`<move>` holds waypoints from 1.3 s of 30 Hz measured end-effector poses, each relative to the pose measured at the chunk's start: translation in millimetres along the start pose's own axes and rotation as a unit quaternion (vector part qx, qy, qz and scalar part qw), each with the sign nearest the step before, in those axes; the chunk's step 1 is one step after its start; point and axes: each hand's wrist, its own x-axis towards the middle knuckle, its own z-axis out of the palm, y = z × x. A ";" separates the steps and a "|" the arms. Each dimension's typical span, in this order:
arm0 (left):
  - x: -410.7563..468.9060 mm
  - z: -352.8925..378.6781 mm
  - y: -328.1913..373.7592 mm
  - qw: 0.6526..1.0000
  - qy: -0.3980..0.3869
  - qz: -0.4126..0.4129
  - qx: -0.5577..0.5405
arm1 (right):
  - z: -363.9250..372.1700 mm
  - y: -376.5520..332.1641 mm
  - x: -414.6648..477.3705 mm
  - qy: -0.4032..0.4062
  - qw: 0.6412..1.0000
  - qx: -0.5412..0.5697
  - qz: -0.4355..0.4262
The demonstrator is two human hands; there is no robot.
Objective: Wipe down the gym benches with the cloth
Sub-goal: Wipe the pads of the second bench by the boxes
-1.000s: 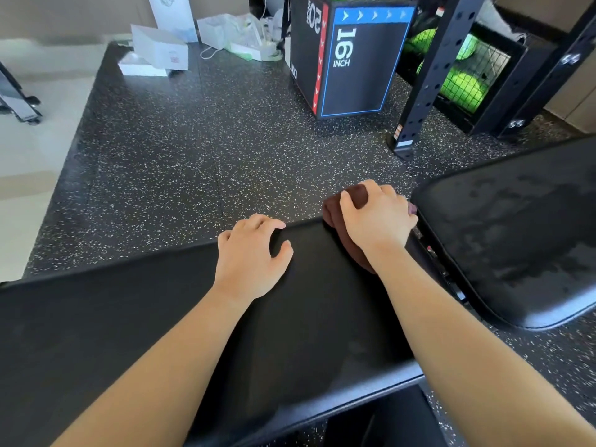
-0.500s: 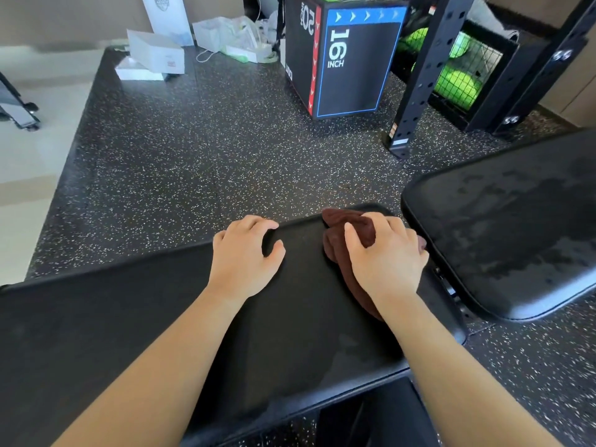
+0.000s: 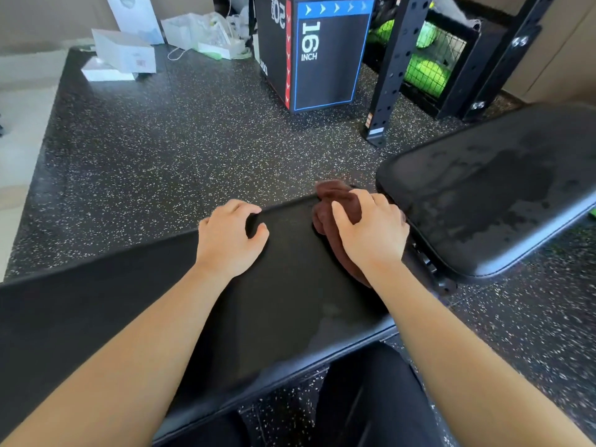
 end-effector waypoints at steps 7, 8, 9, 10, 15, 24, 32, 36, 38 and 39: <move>-31.2 -7.5 4.9 0.994 -0.014 0.106 -0.001 | -16.6 3.6 -90.6 0.002 1.000 0.003 -0.014; -40.5 -9.5 2.1 0.994 -0.017 0.110 0.004 | -15.5 1.2 -103.5 0.013 1.000 0.005 -0.015; -50.0 -11.9 -2.0 0.994 -0.019 0.110 0.004 | -13.8 -1.8 -116.1 0.025 0.999 0.011 -0.016; -59.5 -14.9 -6.8 0.994 -0.020 0.108 0.002 | -11.7 -5.8 -128.5 0.035 0.999 0.019 -0.015; -93.2 -29.7 -29.1 0.996 -0.016 0.092 0.000 | 0.5 -24.6 -175.5 0.060 0.996 0.053 -0.036; -95.2 -30.4 -37.4 0.996 -0.010 0.082 -0.042 | 11.1 -48.1 -188.7 0.106 0.990 0.090 0.033; -96.8 -31.8 -40.3 0.995 -0.014 0.086 -0.057 | 15.6 -58.9 -171.3 0.121 0.990 0.065 0.009; -97.2 -32.7 -38.7 0.995 -0.017 0.084 -0.054 | 10.1 -52.9 -146.8 0.086 0.995 0.049 0.017; -98.2 -31.8 -39.2 0.995 -0.020 0.086 -0.053 | 8.2 -47.2 -147.4 0.078 0.996 0.040 0.011; -98.7 -31.8 -39.1 0.995 -0.018 0.087 -0.052 | 6.8 -43.0 -149.8 0.080 0.996 0.039 0.006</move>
